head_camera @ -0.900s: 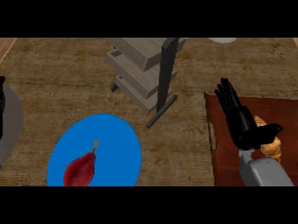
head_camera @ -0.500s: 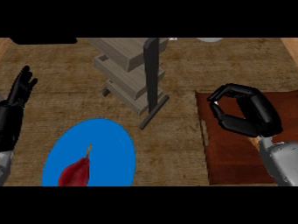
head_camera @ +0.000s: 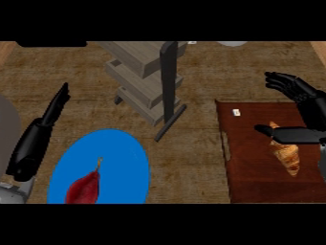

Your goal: Pick the croissant from the tray and place it in the tiered basket

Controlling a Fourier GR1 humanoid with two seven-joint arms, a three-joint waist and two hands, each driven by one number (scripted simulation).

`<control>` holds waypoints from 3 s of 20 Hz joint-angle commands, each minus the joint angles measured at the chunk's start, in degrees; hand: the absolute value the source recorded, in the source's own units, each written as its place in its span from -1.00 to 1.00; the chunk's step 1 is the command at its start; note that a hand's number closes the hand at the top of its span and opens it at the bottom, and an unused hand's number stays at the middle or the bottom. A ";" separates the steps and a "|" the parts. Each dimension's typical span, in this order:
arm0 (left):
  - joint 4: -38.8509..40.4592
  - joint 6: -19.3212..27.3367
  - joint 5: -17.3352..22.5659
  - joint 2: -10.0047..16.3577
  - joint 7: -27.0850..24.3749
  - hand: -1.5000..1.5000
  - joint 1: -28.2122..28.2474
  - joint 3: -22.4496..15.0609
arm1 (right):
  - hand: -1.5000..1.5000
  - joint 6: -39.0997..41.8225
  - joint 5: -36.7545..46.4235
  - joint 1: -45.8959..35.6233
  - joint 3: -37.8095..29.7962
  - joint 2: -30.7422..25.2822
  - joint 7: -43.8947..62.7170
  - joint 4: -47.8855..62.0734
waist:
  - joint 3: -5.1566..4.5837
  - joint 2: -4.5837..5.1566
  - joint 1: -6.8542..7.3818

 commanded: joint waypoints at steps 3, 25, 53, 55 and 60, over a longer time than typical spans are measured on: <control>-0.87 -0.95 -0.35 1.22 1.15 0.00 0.12 0.56 | -1.00 7.06 7.86 0.67 4.17 -15.50 13.84 -4.73 | -0.25 -0.39 -0.46; 0.15 -3.62 -3.93 -4.45 3.90 0.00 -3.20 2.36 | -1.00 15.18 27.27 -2.61 21.63 -15.75 68.79 -33.32 | -0.03 0.16 0.44; 1.15 -9.40 -9.49 -8.79 -0.34 0.00 2.44 8.10 | -1.00 18.91 49.33 3.85 19.40 -8.78 63.21 -20.30 | 0.00 0.15 0.47; -0.85 -7.46 -12.89 -11.35 3.74 0.00 -0.30 6.53 | -1.00 18.29 50.74 8.07 16.70 -11.78 58.71 -22.57 | 0.02 0.11 0.17; -7.07 -11.50 -10.20 -10.41 4.75 0.00 3.93 9.88 | -1.00 17.54 52.99 8.77 11.47 -11.16 50.88 -16.25 | 0.03 0.10 0.51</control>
